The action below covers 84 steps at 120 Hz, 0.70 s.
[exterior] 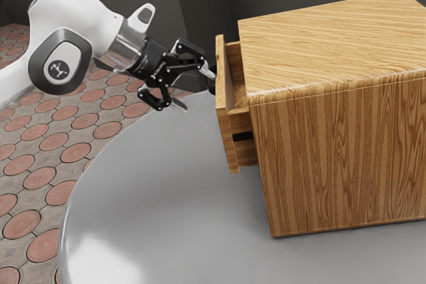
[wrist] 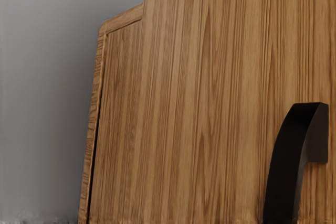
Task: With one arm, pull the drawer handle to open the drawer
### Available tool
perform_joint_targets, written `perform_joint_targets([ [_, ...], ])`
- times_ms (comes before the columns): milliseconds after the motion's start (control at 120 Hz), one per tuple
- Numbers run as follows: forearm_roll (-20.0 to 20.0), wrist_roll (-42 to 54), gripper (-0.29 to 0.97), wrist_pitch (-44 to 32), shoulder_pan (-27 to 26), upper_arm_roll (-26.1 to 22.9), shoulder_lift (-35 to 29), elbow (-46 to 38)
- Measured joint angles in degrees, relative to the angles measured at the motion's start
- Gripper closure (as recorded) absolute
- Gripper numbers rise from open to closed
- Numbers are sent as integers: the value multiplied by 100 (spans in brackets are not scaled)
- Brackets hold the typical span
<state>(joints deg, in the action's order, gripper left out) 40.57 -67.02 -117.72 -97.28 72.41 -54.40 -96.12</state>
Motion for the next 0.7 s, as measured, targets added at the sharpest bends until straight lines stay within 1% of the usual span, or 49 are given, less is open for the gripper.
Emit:
perform_joint_targets([
  [300,-66,16,1,223,265,-82,8,-206],
  [517,-115,26,1,370,556,-268,34,-226],
  [700,-157,29,1,512,668,-295,38,-233],
])
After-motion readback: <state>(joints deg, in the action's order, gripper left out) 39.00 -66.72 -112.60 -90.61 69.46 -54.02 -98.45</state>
